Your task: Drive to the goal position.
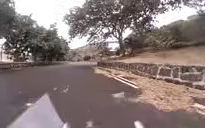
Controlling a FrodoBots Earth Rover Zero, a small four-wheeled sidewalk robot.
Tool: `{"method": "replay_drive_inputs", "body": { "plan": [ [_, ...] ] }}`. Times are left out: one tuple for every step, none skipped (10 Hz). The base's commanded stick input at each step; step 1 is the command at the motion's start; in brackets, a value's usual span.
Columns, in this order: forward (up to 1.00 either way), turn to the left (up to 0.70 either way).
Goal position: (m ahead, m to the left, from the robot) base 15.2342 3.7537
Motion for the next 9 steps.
{"method": "replay_drive_inputs", "body": {
  "plan": [
    [1.0, 0.4],
    [1.0, 0.4],
    [1.0, 0.4],
    [1.0, 0.4],
    [1.0, 0.4],
    [1.0, 0.0],
    [1.0, 0.0],
    [1.0, 0.0],
    [1.0, 0.0]
  ]
}}
